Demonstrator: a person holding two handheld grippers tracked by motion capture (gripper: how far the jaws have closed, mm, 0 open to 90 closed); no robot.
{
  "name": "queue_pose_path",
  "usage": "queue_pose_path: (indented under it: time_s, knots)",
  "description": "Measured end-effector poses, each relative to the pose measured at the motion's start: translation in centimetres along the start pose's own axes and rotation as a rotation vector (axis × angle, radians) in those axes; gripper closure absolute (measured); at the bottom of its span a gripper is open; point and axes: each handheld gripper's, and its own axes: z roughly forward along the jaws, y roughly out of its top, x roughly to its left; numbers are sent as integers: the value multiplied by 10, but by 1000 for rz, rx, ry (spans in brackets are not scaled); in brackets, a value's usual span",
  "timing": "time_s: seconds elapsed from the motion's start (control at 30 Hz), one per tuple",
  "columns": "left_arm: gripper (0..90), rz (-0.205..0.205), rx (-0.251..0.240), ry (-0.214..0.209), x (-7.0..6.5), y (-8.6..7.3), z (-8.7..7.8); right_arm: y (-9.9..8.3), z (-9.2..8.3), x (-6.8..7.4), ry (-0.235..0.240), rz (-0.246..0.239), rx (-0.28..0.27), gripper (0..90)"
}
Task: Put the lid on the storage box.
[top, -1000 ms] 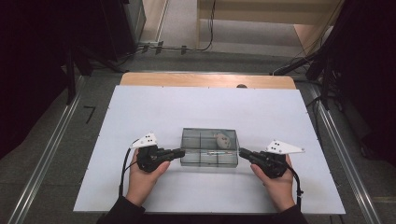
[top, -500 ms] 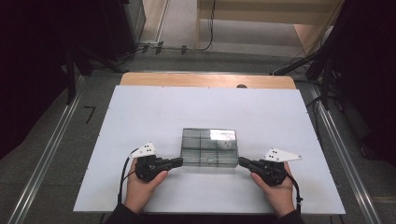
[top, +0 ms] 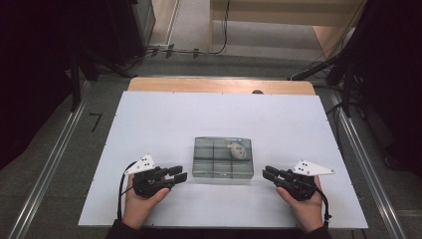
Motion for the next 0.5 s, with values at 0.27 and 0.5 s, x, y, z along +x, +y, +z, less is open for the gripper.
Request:
queue_pose_path:
  time_s: [0.27,0.5]
  knots:
    - [118,31,-9,67,8,-2,-13,-3,-14,-8,10,-7,-28,149]
    - [3,51,-15,94,16,-5,-28,-7,-28,-17,-8,-14,-51,0]
